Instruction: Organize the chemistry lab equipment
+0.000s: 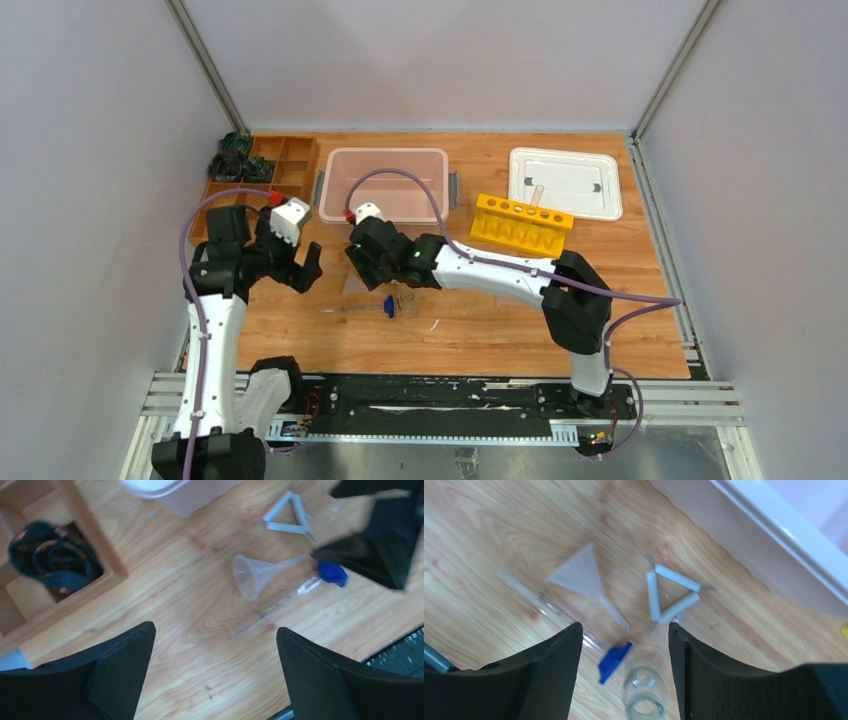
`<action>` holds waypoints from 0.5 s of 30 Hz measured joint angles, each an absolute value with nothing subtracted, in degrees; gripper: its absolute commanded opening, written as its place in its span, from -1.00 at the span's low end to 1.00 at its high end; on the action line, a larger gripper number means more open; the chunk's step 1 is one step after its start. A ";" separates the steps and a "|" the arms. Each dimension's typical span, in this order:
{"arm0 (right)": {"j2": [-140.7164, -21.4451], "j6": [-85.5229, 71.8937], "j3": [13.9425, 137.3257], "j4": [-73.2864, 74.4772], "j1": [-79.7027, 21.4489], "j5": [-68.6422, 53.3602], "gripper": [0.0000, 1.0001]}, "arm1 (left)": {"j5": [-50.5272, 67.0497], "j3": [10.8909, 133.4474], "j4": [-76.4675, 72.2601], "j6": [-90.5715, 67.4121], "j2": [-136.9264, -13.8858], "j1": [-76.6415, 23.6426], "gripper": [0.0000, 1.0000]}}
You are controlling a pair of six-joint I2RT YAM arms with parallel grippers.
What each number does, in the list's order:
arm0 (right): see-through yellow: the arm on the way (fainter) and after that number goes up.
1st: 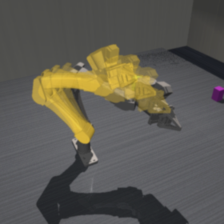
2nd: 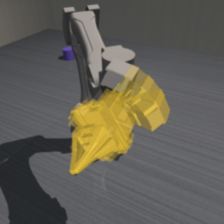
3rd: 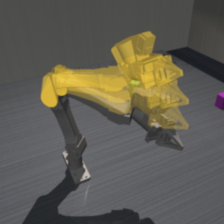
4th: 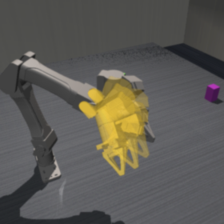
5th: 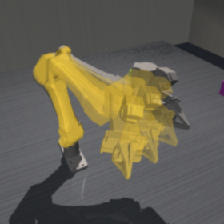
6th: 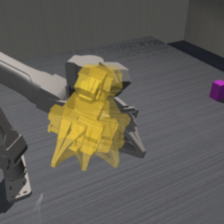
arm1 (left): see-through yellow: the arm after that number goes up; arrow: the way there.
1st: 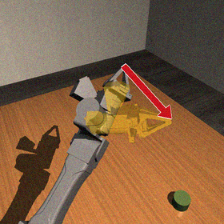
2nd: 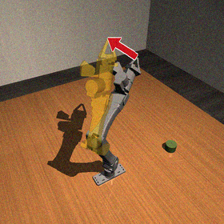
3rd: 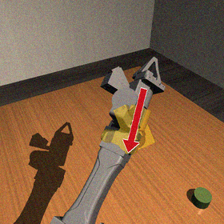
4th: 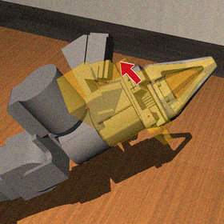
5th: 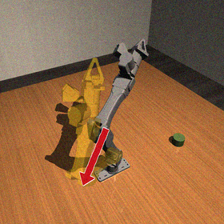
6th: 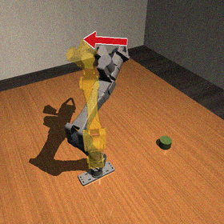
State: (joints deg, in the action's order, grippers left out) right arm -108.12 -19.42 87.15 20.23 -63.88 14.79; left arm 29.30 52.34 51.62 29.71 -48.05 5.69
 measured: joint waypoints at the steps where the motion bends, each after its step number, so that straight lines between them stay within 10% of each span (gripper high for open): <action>1: -108.75 -18.74 88.49 20.01 -64.40 14.85 0.39 | 29.56 52.45 50.85 29.02 -49.21 8.05 0.89; 15: -125.78 -17.30 108.40 23.97 -67.05 15.27 0.34 | 31.77 54.39 48.99 27.44 -55.40 20.75 0.89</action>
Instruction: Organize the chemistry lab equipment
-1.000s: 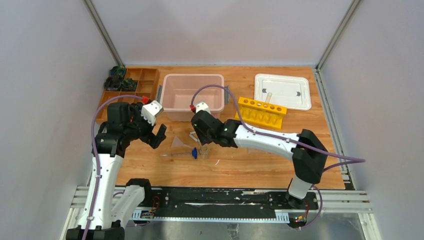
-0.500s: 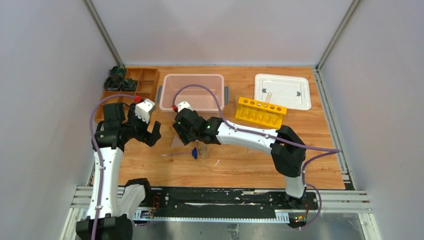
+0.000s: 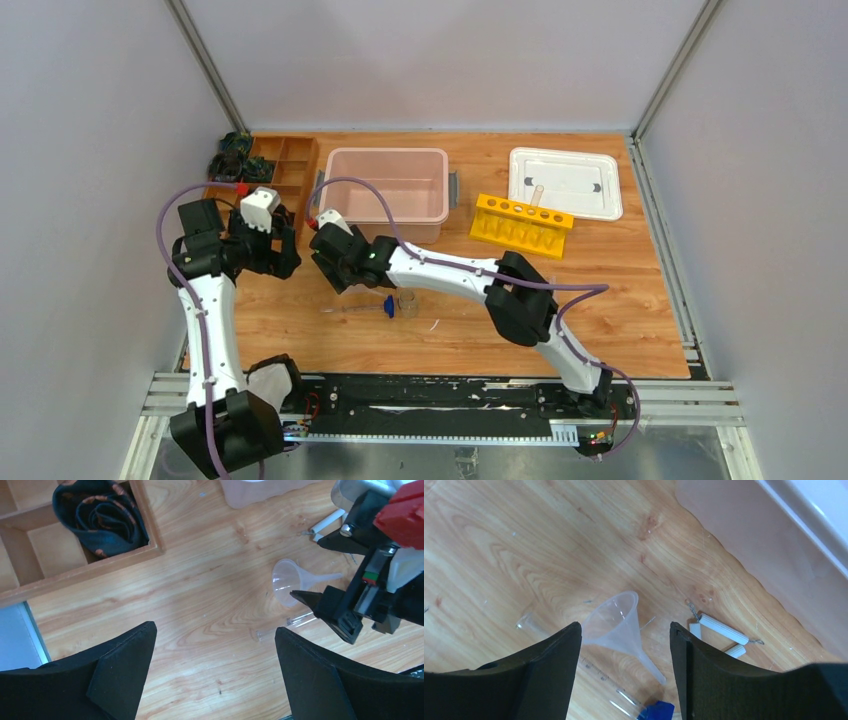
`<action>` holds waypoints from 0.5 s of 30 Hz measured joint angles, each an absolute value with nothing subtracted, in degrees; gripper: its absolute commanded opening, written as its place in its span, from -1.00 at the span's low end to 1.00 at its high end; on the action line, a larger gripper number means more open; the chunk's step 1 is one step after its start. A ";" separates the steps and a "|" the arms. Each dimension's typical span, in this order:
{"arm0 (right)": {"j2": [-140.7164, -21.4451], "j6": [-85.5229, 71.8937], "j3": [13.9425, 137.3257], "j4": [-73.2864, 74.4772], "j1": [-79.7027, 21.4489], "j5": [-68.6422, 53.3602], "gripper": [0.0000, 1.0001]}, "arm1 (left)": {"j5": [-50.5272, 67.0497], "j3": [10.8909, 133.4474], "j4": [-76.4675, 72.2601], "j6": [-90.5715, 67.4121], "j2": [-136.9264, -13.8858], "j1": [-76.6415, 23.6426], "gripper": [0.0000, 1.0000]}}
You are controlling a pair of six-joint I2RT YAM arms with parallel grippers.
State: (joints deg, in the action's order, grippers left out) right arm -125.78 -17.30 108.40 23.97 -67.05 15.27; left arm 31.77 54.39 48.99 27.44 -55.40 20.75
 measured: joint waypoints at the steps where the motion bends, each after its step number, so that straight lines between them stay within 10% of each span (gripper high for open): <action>1: -127.04 -17.74 110.04 24.99 -67.20 16.25 0.33 | 32.01 54.39 49.19 27.73 -55.44 21.52 0.89; 15: -132.97 -20.99 117.05 32.34 -67.77 21.04 -0.05 | 37.30 54.41 50.78 30.98 -55.75 27.73 0.89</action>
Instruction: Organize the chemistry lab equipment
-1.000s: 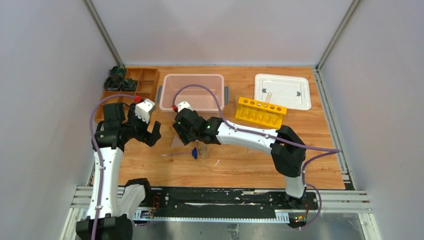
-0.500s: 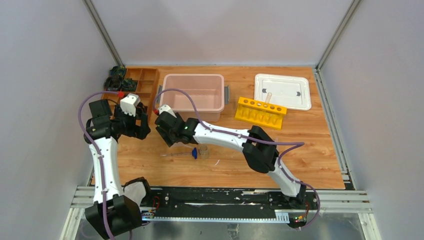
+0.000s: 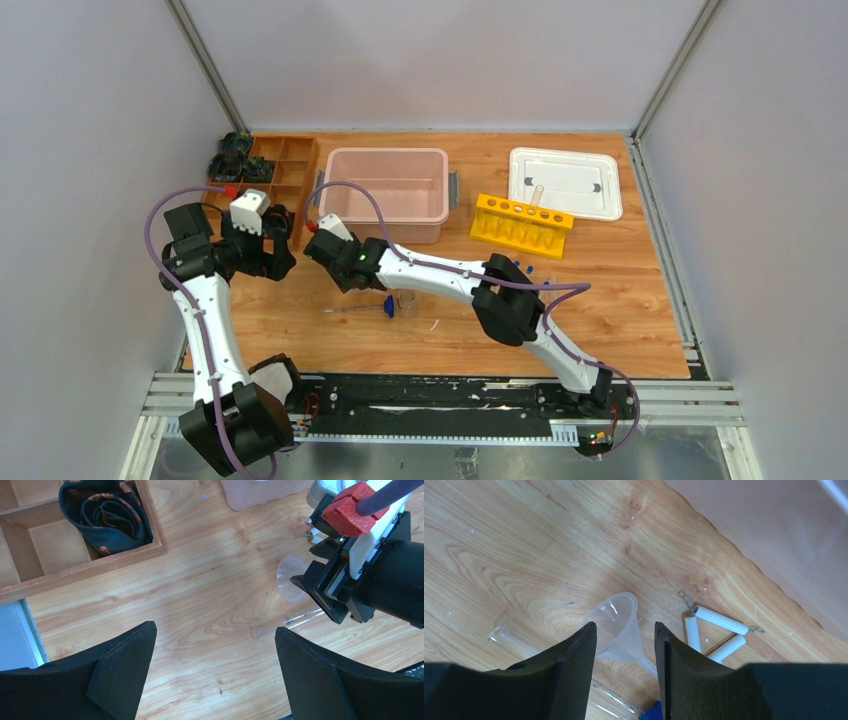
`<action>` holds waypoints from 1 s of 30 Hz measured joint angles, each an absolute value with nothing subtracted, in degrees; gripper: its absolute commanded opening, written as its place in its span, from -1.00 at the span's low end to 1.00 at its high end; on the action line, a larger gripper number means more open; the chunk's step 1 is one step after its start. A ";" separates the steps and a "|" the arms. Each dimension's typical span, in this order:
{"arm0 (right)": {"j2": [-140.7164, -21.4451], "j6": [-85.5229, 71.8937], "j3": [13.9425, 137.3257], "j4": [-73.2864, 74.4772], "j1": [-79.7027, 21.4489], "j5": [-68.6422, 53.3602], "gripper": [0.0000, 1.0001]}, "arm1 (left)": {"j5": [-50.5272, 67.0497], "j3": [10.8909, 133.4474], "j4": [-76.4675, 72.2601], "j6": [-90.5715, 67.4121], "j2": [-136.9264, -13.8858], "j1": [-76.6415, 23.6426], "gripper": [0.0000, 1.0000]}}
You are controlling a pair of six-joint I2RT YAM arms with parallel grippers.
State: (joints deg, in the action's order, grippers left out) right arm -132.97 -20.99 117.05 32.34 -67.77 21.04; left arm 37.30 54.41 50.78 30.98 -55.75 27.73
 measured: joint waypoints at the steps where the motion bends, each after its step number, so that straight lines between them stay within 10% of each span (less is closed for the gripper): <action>1: -132.97 -21.21 117.05 32.47 -67.77 21.02 -0.08 | 37.58 54.41 50.83 31.07 -55.72 27.73 0.89; 18: -134.08 -21.39 117.71 36.32 -71.07 24.38 -0.40 | 40.97 54.46 51.20 30.92 -55.11 28.77 0.88; 30: -134.85 -18.74 119.31 38.79 -73.32 32.45 -1.00 | 43.20 55.05 51.59 29.98 -54.94 29.12 0.88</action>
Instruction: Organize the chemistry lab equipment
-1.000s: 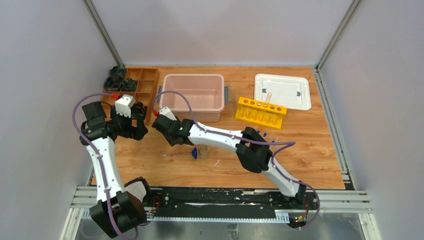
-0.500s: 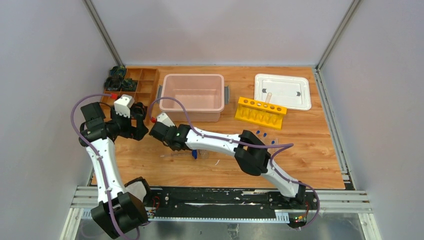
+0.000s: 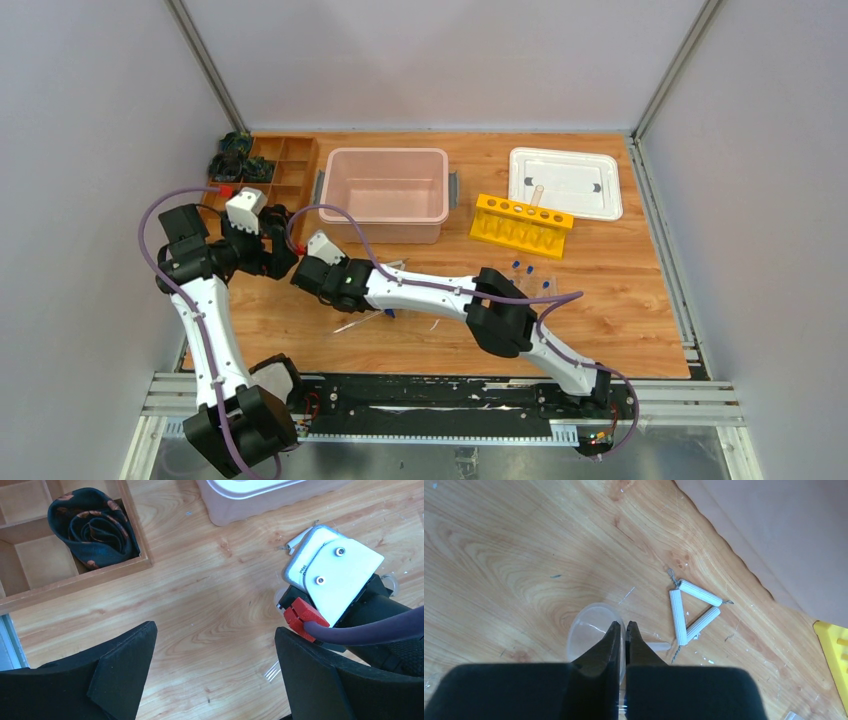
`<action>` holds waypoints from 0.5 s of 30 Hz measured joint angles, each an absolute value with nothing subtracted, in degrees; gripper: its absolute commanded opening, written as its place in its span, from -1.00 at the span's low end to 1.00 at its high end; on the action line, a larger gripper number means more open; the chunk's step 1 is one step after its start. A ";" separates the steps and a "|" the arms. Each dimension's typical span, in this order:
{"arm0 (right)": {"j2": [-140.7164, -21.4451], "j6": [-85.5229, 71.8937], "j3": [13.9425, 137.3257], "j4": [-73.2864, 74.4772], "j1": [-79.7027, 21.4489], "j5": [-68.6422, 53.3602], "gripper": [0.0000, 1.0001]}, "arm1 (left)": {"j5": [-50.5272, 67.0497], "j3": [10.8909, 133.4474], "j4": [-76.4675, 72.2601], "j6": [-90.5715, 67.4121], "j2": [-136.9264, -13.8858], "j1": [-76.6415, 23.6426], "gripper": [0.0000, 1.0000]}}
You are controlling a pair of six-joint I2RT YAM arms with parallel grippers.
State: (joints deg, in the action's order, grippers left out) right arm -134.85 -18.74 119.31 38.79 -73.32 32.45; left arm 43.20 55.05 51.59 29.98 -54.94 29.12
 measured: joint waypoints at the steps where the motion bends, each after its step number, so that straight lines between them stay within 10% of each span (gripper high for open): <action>1: -134.69 -18.61 119.35 38.76 -73.34 33.06 -1.00 | 43.31 55.09 51.57 29.93 -54.94 29.12 0.88; 15: -123.72 -16.84 116.71 37.91 -74.96 33.78 -1.00 | 43.38 58.28 51.53 28.75 -55.42 29.12 0.88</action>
